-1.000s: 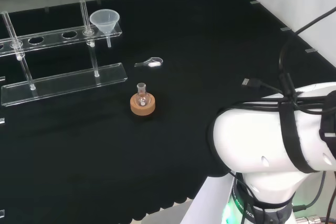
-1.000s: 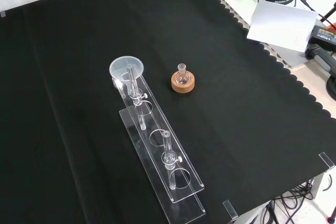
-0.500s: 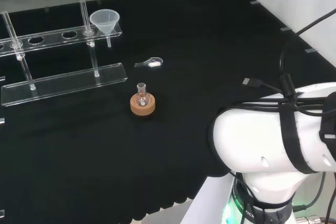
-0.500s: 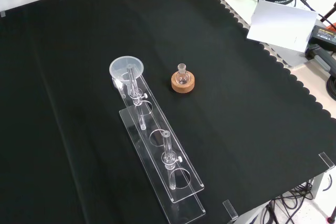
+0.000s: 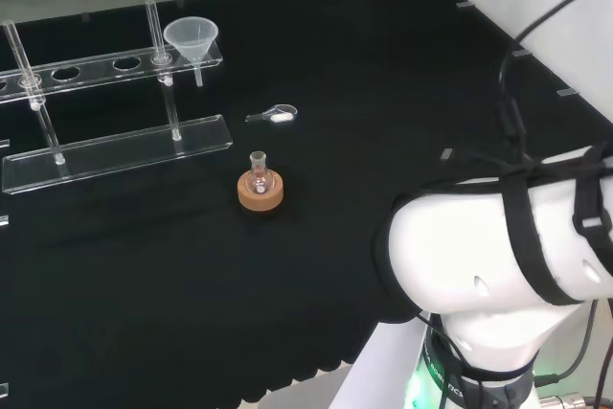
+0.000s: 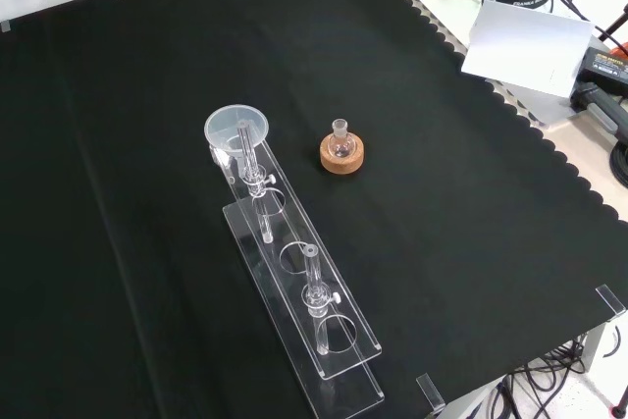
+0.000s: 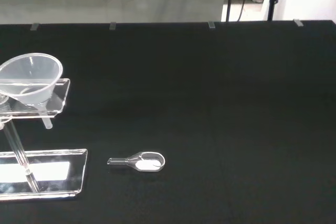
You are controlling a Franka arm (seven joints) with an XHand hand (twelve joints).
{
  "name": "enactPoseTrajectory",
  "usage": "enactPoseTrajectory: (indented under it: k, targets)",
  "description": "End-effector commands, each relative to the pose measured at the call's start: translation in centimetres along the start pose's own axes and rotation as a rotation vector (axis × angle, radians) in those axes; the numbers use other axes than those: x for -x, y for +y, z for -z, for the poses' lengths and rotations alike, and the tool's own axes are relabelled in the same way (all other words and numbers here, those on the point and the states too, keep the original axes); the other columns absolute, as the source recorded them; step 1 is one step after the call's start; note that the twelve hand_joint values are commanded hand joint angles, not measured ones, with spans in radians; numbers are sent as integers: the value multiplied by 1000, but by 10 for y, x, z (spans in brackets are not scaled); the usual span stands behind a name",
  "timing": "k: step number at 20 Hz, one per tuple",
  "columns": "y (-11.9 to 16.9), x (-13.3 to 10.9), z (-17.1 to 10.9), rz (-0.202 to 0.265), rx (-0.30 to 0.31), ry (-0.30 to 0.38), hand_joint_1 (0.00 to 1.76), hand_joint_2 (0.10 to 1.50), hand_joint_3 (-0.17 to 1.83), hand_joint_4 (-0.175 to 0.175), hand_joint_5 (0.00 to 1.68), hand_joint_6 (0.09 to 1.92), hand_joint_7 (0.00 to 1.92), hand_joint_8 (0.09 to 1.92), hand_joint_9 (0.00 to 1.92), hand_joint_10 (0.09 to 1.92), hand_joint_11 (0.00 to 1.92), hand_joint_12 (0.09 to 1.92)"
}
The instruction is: Pick up the funnel from the transparent funnel stand.
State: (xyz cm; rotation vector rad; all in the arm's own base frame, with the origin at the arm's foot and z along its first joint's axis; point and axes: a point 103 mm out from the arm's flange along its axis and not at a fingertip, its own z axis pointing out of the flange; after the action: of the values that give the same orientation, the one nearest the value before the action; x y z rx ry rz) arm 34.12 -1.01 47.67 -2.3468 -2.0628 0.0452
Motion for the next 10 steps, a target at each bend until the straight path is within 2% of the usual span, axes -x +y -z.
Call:
enactPoseTrajectory:
  k: [1, 5, 10]
  targets:
    - [64, 1, -15, 25, -33, 6, 0, 1208, 376, 34, 129, 87, 3, 257, 104, 636, 133, 1351]
    - [100, -6, -24, 52, -52, -6, 0, 1174, 354, 29, 131, 87, 2, 273, 106, 630, 116, 1363]
    - [130, -28, -37, 103, -81, -25, 39, 1150, 334, 23, 133, 87, 0, 292, 107, 627, 103, 1369]
